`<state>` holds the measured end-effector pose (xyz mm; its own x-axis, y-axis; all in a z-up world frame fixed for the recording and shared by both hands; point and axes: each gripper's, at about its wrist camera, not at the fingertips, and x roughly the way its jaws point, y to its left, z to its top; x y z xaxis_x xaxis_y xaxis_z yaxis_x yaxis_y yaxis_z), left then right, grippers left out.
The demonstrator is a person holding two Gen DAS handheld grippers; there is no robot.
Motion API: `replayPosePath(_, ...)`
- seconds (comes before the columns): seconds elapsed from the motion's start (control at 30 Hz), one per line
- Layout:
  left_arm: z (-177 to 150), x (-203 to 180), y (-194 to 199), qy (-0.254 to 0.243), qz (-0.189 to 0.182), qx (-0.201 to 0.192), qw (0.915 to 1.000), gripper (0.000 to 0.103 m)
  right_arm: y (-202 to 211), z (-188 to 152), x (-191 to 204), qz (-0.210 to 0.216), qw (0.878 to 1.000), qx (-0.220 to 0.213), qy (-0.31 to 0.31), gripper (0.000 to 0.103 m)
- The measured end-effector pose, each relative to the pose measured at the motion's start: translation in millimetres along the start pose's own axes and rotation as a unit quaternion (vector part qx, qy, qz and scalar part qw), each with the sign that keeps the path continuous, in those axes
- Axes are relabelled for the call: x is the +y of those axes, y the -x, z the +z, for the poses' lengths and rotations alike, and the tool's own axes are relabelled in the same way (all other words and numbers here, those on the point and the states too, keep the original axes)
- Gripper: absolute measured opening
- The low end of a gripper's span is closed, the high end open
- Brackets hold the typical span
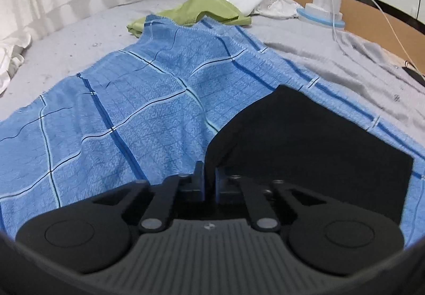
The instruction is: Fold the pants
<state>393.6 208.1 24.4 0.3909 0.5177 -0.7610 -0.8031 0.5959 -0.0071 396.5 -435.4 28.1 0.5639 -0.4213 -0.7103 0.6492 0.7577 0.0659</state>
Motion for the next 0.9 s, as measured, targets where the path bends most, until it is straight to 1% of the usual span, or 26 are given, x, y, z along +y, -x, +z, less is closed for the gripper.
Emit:
replayPosePath(0.03,-1,3,4,-0.003,-0.006,-0.006,1.0000,0.043,4,-1,-3,0.001,1.000,-0.001,0.004,0.005)
replayPosePath(0.07,-1,7,9,-0.007,-0.015,-0.010,0.9998,0.023,8,-2,-7,0.003,1.000,-0.002,0.005,0.004)
replayPosePath(0.13,0,16,17,-0.011,-0.046,-0.007,0.9989,0.004,18,-4,-18,0.012,1.000,-0.004,0.004,0.004)
replayPosePath(0.23,-1,31,31,-0.004,-0.066,-0.009,0.9978,0.002,38,-5,-40,0.033,0.999,-0.009,-0.005,0.004)
replayPosePath(0.4,-3,63,67,-0.013,-0.114,-0.037,0.9927,0.002,76,-10,-83,0.065,0.998,-0.017,-0.015,0.003)
replayPosePath(0.57,-10,110,94,-0.010,-0.146,-0.035,0.9886,0.002,115,-23,-131,0.091,0.995,-0.018,-0.034,0.003)
replayPosePath(0.67,-18,139,108,-0.013,-0.160,-0.037,0.9864,0.002,141,-40,-163,0.105,0.994,-0.018,-0.037,0.003)
replayPosePath(0.73,-26,162,119,-0.011,-0.171,-0.041,0.9843,0.002,156,-53,-181,0.108,0.993,-0.021,-0.035,0.003)
replayPosePath(0.8,-39,189,132,-0.002,-0.185,-0.057,0.9810,0.002,173,-72,-201,0.096,0.994,-0.032,-0.030,0.004)
replayPosePath(0.9,-63,218,150,-0.023,-0.184,-0.089,0.9787,0.002,190,-98,-222,0.075,0.996,-0.042,-0.014,0.004)
